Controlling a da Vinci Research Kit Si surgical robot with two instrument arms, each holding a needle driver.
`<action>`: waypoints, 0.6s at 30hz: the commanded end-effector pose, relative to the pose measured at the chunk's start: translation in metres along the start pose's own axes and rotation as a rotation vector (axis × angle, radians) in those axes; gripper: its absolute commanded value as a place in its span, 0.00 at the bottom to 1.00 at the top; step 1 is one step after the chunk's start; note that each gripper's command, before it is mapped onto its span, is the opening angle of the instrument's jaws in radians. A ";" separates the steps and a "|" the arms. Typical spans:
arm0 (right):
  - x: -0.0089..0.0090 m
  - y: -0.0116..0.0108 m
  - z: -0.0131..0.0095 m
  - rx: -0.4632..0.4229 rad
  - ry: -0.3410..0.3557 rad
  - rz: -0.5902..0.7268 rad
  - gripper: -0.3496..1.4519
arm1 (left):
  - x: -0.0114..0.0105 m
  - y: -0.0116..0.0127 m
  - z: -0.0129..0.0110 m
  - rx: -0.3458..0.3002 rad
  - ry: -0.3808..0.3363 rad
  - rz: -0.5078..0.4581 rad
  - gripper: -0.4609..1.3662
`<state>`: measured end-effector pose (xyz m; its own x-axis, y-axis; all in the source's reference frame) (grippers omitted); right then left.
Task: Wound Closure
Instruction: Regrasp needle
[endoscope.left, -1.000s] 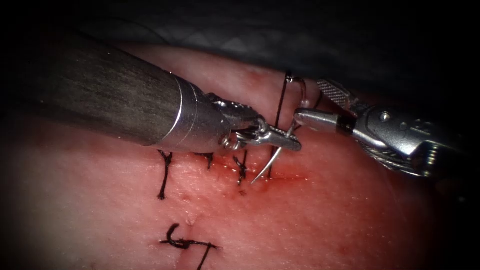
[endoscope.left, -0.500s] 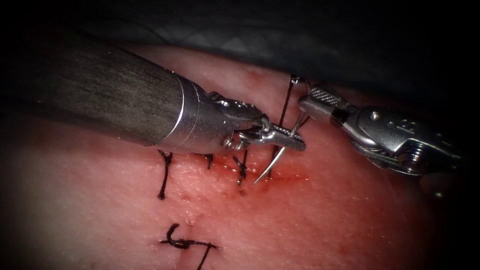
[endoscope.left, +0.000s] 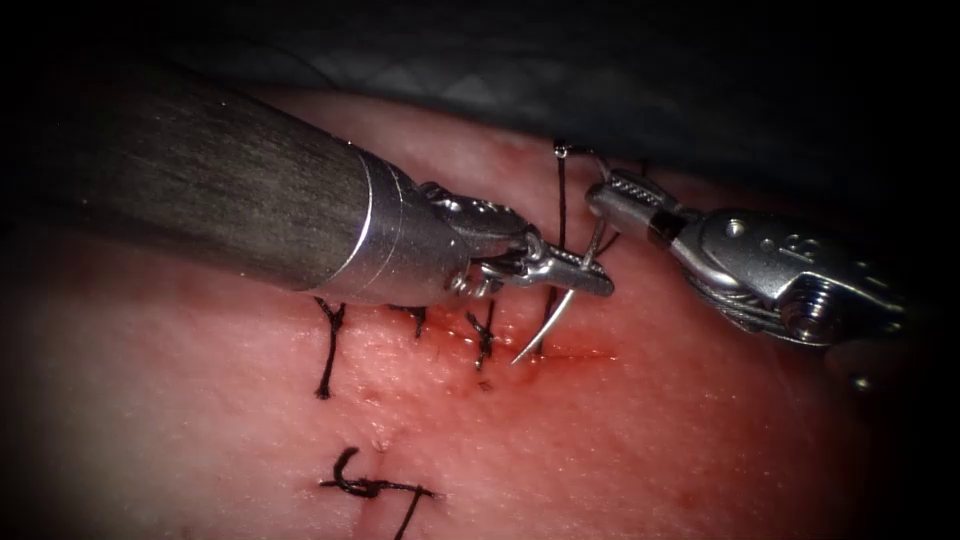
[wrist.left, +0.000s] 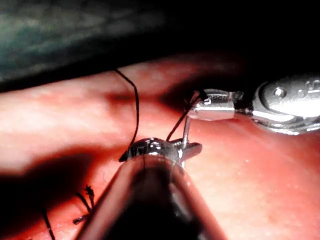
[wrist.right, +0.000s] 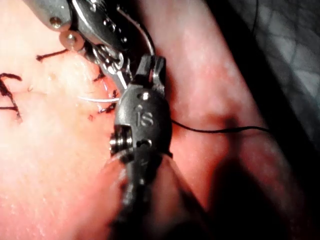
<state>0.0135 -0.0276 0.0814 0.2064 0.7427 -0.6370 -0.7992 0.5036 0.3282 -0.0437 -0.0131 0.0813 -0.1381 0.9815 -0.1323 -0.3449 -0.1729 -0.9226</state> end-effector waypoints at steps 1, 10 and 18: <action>0.0000 -0.0001 0.0001 0.001 0.000 0.000 0.37 | 0.0000 0.0000 0.0000 -0.003 -0.001 0.001 0.06; 0.0001 -0.0002 0.0003 -0.003 0.000 0.002 0.51 | -0.0001 0.0001 0.0000 -0.004 0.002 0.000 0.06; 0.0002 -0.0002 0.0003 -0.029 -0.008 0.012 0.55 | -0.0001 0.0005 0.0001 0.002 0.000 0.009 0.06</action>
<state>0.0138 -0.0274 0.0815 0.2000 0.7512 -0.6291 -0.8179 0.4815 0.3149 -0.0439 -0.0133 0.0808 -0.1405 0.9800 -0.1412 -0.3469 -0.1823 -0.9200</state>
